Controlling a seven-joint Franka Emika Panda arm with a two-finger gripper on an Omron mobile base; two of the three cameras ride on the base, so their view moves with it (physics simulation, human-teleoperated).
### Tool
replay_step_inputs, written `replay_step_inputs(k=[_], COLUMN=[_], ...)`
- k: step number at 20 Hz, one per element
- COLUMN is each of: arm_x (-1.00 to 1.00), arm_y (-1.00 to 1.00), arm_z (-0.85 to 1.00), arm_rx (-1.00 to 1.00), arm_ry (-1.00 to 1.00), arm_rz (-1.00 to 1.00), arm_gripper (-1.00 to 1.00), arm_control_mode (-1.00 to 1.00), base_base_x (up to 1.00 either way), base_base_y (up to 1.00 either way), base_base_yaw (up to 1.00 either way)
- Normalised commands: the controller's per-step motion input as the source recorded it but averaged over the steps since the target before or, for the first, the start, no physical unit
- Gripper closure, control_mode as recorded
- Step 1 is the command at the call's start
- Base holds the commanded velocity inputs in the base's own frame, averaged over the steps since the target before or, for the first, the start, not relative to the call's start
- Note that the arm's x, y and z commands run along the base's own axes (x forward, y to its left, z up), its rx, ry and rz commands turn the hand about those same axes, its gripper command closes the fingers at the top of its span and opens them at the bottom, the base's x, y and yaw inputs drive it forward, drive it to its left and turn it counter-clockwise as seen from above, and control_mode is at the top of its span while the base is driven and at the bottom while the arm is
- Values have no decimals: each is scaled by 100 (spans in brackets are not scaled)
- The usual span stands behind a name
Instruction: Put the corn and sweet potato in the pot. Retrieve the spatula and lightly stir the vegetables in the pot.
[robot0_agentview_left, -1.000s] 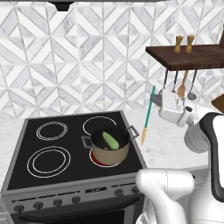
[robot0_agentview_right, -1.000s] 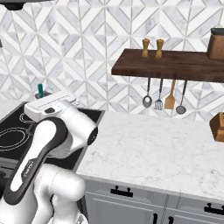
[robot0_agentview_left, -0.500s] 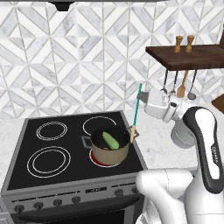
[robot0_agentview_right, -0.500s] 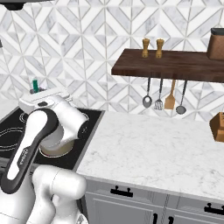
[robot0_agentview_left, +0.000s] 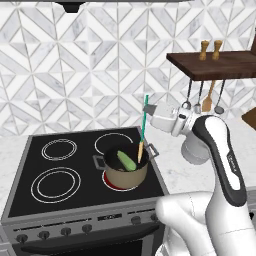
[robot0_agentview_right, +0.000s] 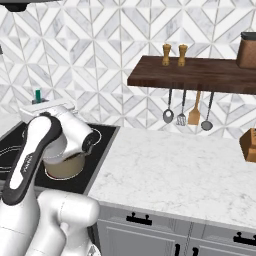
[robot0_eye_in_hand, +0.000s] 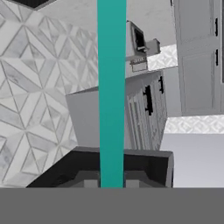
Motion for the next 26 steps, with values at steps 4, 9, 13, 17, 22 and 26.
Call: replay_step_inputs(k=[4, 9, 13, 17, 22, 26], arm_x=[28, 31, 21, 26, 30, 32], arm_y=[11, 2, 20, 13, 26, 13], arm_z=[-39, -10, -9, -24, -28, -37], arm_rx=[-8, -4, -2, 0, -2, -1], arm_ry=[0, 0, 2, 0, 0, 0], arm_rz=[4, 5, 3, 9, 9, 5], arm_gripper=[100, 100, 100, 100, 100, 100], arm_control_mode=[-100, -100, -100, -100, -100, -100], base_base_x=[0, 0, 0, 0, 0, 0], base_base_y=[0, 0, 0, 0, 0, 0], base_base_yaw=[0, 0, 0, 0, 0, 0])
